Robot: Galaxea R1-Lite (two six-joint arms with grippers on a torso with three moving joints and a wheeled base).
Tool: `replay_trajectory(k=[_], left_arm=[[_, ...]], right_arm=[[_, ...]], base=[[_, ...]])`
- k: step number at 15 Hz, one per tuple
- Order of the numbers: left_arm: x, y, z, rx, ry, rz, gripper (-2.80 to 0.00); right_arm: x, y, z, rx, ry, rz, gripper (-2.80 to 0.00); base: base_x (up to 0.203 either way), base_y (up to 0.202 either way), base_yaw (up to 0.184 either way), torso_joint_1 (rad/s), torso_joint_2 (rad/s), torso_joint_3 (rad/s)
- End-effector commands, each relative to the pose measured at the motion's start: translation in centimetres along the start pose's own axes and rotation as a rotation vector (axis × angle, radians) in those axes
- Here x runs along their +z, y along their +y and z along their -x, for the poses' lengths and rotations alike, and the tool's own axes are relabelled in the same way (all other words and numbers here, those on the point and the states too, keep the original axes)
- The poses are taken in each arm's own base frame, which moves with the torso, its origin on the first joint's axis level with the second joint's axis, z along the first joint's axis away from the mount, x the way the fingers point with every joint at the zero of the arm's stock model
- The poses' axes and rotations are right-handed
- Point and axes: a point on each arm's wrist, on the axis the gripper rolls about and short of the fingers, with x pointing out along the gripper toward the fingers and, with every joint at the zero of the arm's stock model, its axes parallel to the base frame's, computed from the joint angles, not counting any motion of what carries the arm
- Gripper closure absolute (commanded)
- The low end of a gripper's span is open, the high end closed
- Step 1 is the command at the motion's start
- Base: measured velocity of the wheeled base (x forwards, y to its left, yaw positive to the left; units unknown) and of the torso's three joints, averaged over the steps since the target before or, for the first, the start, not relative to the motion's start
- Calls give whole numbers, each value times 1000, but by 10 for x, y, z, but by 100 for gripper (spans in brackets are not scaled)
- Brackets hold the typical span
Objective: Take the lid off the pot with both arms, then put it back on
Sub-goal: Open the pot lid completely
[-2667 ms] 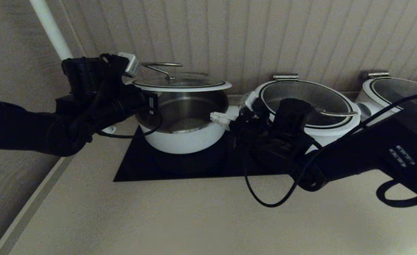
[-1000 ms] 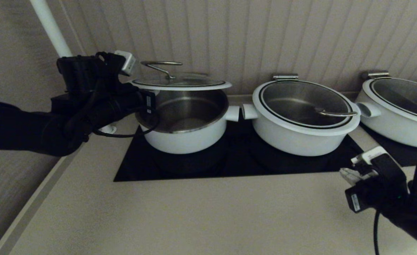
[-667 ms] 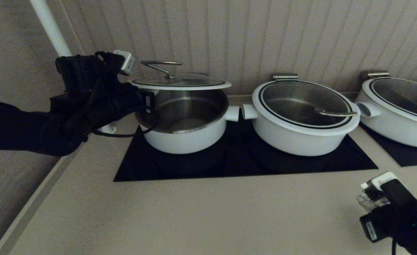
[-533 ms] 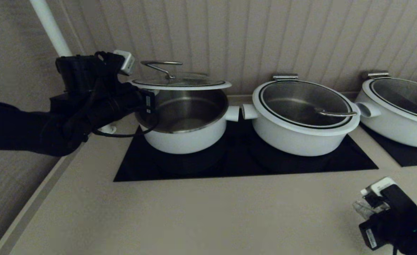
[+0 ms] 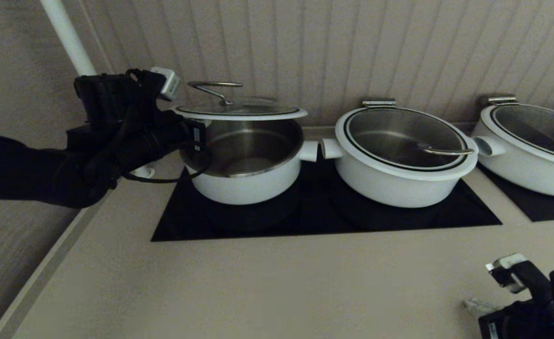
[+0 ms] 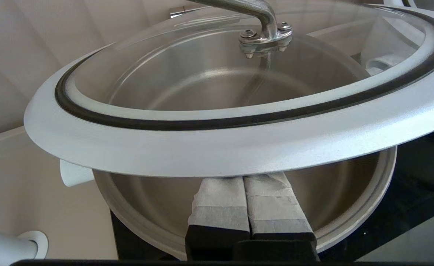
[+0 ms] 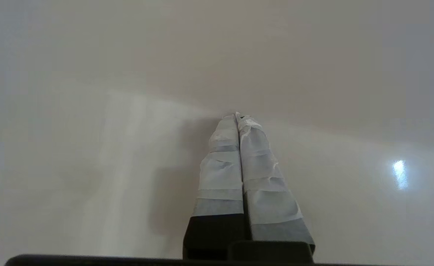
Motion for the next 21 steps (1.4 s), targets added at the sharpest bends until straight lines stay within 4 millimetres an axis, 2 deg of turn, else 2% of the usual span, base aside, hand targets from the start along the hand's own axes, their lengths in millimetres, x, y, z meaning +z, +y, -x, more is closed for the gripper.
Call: replay_trajectory(k=[1, 4, 7, 10, 16, 21], left_arm=[[-1, 0, -1, -1, 1, -1, 0], [-2, 0, -2, -1, 2, -1, 0], [-1, 0, -1, 7, 1, 0, 0], [-3, 1, -3, 34, 9, 1, 0], [-4, 1, -3, 35, 11, 1, 0], [-4, 0, -3, 38, 11, 1, 0]], right_arm=[[0, -1, 5, -6, -15, -49, 0], [-7, -2, 18, -16, 16, -59, 0], [-12, -5, 19, -103, 63, -62, 0], [-26, -7, 28, -208, 180, -41, 0], [-27, -9, 39, -202, 127, -69, 0], [-29, -27, 46, -361, 109, -204, 0]], base=[[0, 0, 0, 0, 0, 0], [0, 0, 0, 0, 0, 0], [0, 0, 0, 0, 0, 0], [0, 0, 0, 0, 0, 0], [0, 0, 0, 0, 0, 0], [0, 0, 0, 0, 0, 0]])
